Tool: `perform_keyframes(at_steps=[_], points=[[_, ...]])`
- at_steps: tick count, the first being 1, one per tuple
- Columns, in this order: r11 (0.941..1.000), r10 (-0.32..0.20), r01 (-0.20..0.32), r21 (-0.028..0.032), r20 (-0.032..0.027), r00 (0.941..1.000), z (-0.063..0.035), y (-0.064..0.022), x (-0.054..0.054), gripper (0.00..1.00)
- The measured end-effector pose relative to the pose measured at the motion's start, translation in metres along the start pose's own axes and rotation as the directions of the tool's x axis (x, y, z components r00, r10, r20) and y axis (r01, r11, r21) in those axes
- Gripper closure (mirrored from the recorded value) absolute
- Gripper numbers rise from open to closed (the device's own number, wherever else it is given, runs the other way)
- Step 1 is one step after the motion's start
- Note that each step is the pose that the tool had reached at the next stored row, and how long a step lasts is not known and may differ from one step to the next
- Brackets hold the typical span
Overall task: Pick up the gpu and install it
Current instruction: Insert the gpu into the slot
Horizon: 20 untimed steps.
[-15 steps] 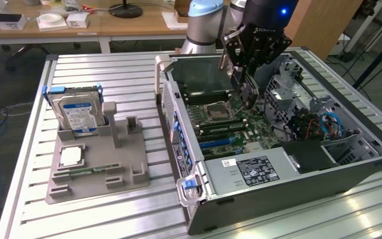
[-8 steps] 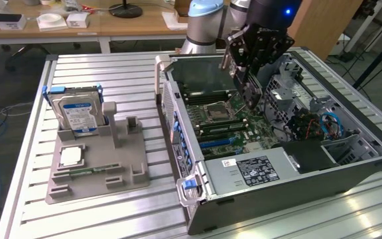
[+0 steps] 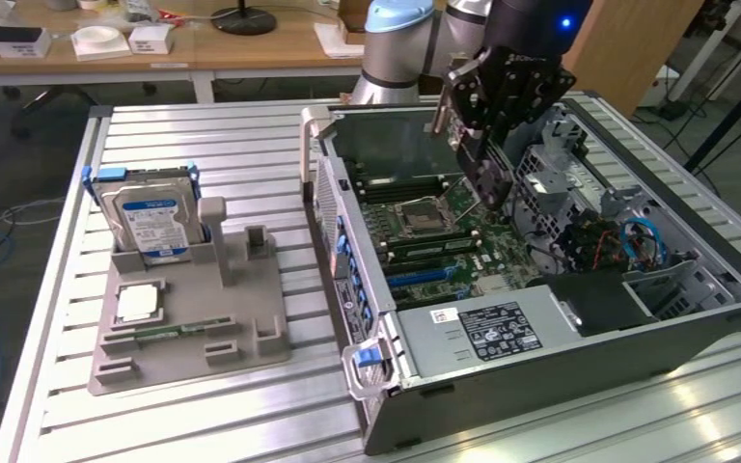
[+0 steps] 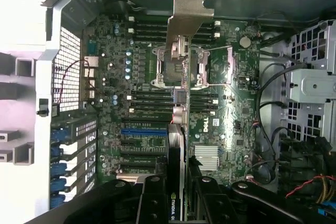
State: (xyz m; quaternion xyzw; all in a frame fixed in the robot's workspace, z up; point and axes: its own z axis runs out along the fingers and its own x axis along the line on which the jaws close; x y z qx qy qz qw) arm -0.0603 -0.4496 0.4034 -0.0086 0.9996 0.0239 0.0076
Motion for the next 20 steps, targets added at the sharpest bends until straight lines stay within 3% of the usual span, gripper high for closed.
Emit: perform_keyframes(at_steps=[20], points=[[0.9944, -0.105, 0.105, -0.0019, -0.005, 0.9944, 0.0005, -0.0001, -0.0047, 0.74]])
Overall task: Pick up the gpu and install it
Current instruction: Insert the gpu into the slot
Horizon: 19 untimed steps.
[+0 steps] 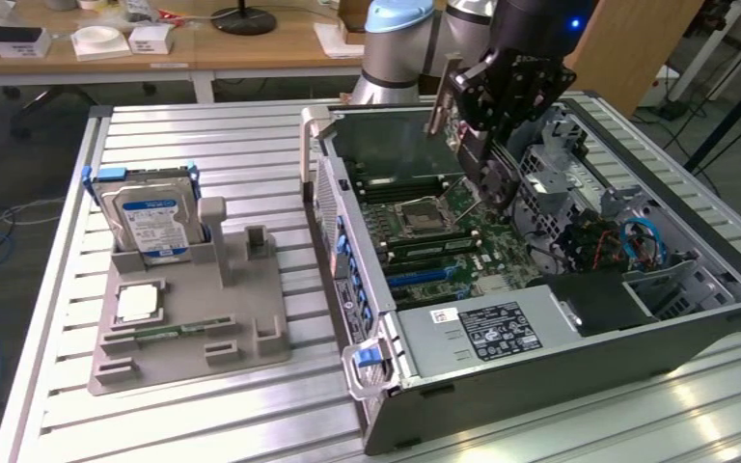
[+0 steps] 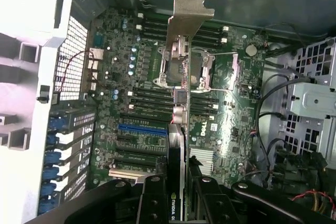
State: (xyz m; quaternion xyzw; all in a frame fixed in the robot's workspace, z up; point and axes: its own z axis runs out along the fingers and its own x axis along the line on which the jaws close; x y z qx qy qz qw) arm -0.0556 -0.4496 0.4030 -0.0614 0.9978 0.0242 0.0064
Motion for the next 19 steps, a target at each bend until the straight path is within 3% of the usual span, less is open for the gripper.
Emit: perform_keyframes(at_steps=[19], points=[[0.9961, -0.089, 0.089, -0.0016, -0.0041, 0.9961, 0.0002, -0.0001, -0.001, 0.74]])
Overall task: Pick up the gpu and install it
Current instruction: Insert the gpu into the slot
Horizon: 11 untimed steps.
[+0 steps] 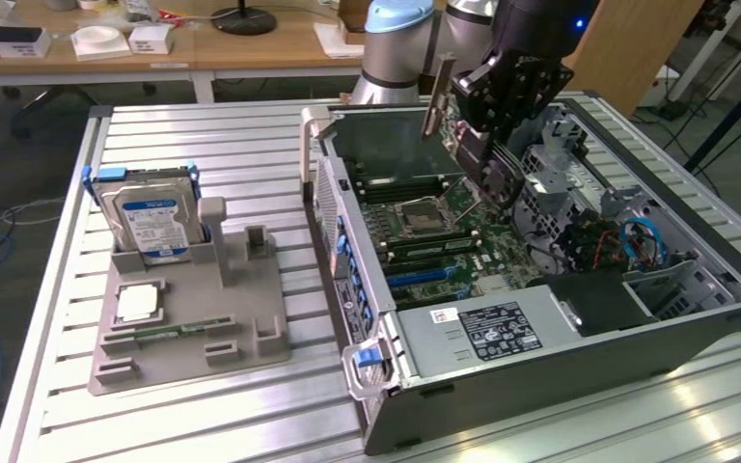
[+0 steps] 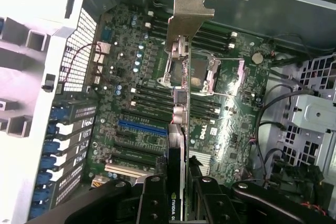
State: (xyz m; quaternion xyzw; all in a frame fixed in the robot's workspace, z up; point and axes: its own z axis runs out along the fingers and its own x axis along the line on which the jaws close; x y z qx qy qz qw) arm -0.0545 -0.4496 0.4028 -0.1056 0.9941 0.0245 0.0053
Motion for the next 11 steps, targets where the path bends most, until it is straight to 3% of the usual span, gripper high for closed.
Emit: perform_keyframes(at_steps=[11], points=[[0.9987, -0.051, 0.051, -0.0008, -0.0024, 0.9987, 0.0002, 0.0, -0.0002, 0.74]])
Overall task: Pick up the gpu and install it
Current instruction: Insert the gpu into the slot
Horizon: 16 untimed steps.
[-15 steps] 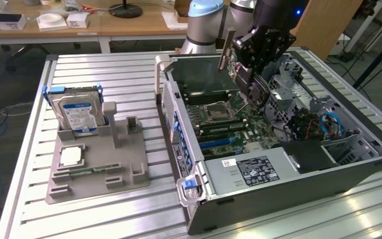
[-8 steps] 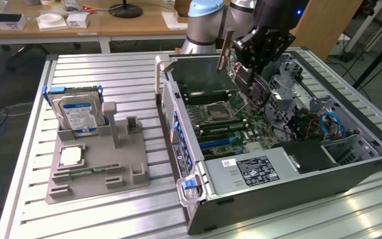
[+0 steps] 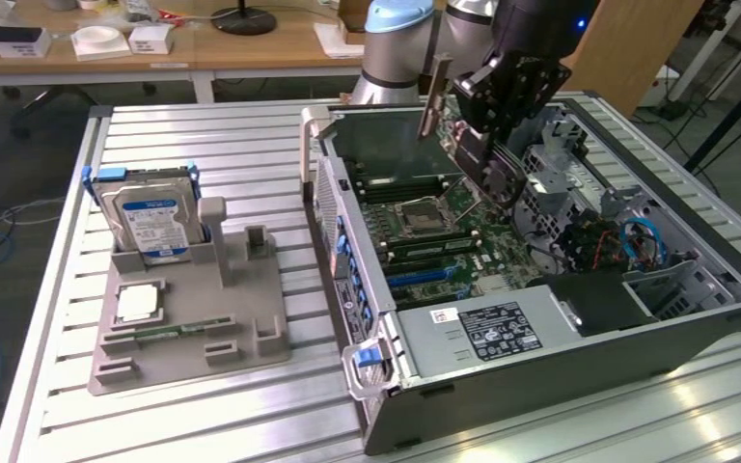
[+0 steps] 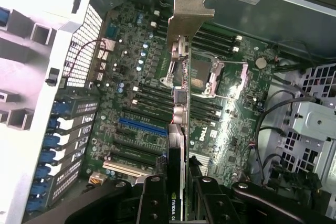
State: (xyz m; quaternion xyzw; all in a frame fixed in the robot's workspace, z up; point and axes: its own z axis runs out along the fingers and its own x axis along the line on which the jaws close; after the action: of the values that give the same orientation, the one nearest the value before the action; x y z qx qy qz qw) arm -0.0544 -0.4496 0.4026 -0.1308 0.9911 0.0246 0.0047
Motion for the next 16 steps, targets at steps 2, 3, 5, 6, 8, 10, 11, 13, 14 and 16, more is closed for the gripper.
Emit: perform_keyframes(at_steps=[2, 3, 5, 6, 8, 10, 11, 13, 14, 16], points=[[0.9999, -0.01, 0.01, -0.0002, -0.0005, 0.9999, 0.0, 0.0, -0.0001, 0.74], [0.9999, -0.015, 0.015, -0.0003, -0.0007, 0.9999, 0.0001, 0.0, -0.0001, 0.74], [0.9997, -0.026, 0.026, -0.0005, -0.0012, 0.9997, 0.0001, -0.0001, -0.0002, 0.74], [0.9995, -0.031, 0.031, -0.0005, -0.0014, 0.9995, 0.0001, -0.0001, -0.0002, 0.74], [0.9992, -0.041, 0.041, -0.0007, -0.002, 0.9992, 0.0002, -0.0001, -0.0003, 0.74], [0.9987, -0.051, 0.051, -0.0009, -0.0024, 0.9987, 0.0002, -0.0001, -0.0003, 0.74], [0.9984, -0.056, 0.056, -0.001, -0.0026, 0.9984, 0.0003, -0.0001, -0.0004, 0.74], [0.9979, -0.065, 0.065, -0.0012, -0.003, 0.9979, 0.0003, -0.0001, -0.0004, 0.74], [0.9975, -0.07, 0.07, -0.0013, -0.0033, 0.9975, 0.0003, -0.0002, -0.0005, 0.74], [0.9968, -0.08, 0.08, -0.0014, -0.0038, 0.9968, 0.0004, -0.0002, -0.0005, 0.74]])
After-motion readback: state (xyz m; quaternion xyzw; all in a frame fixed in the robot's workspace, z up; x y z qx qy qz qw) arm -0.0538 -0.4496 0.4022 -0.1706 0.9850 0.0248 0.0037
